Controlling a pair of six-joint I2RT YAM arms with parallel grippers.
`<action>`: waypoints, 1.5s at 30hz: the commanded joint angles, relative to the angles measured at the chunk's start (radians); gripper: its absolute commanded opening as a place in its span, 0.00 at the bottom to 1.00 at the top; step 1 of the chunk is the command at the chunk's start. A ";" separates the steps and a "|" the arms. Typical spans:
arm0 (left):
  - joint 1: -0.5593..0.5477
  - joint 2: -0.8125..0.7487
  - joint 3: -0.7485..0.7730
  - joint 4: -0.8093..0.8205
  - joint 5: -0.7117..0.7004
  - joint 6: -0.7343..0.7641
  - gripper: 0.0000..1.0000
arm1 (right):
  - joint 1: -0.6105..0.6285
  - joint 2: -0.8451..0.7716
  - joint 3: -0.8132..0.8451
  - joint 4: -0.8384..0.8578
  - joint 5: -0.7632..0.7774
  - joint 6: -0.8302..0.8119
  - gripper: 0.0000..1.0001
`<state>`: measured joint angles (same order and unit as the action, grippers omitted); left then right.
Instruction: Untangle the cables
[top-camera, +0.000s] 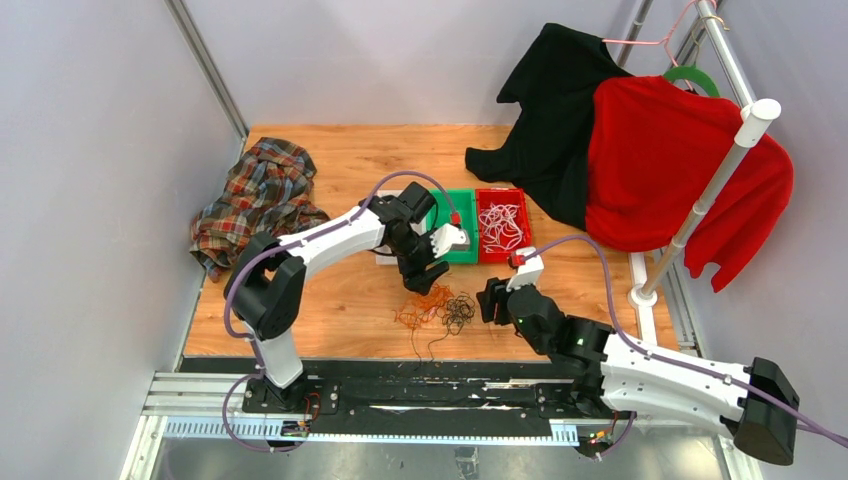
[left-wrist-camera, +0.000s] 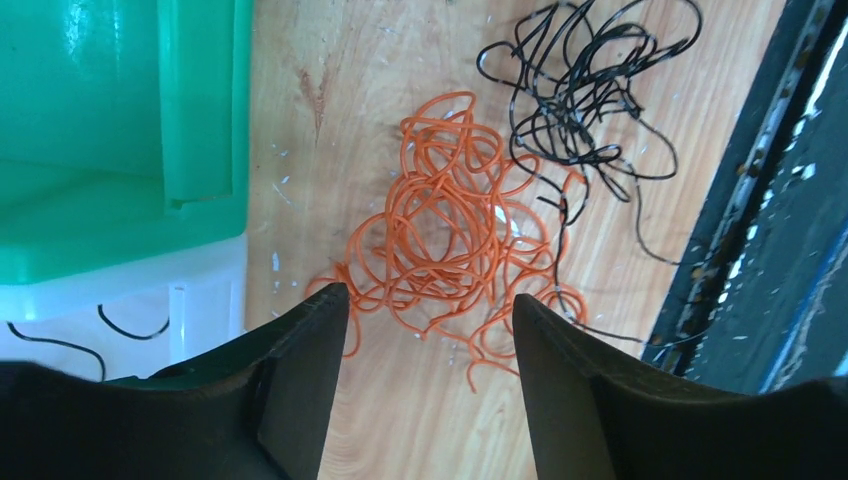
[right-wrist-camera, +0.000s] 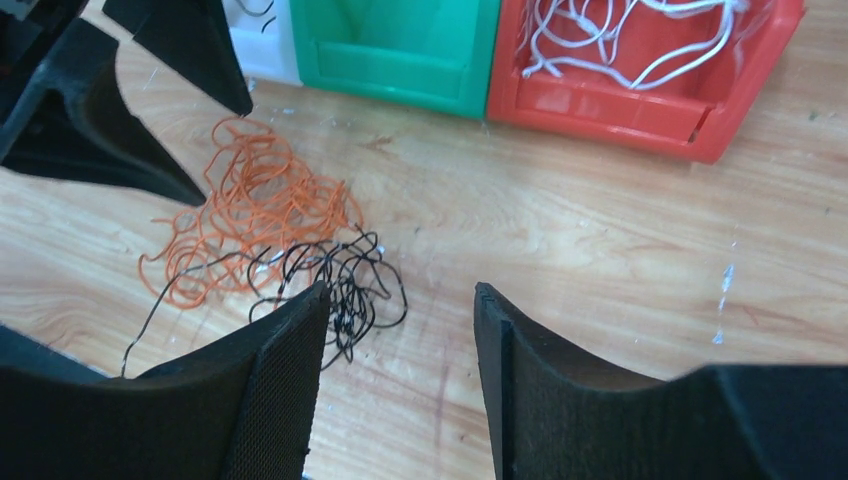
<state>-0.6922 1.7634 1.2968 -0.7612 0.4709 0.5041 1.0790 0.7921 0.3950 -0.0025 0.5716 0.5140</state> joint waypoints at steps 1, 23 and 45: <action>0.000 0.031 0.005 0.009 -0.014 0.135 0.63 | -0.011 -0.037 -0.008 -0.124 -0.082 0.088 0.55; -0.001 -0.158 0.075 -0.179 0.035 0.111 0.01 | -0.031 0.016 0.045 0.124 0.020 -0.078 0.61; -0.001 -0.296 0.279 -0.363 0.136 -0.008 0.01 | -0.031 0.380 0.271 0.437 -0.219 -0.261 0.60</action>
<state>-0.6876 1.5135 1.5452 -1.0634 0.5289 0.4961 1.0595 1.1252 0.6445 0.3996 0.3359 0.2733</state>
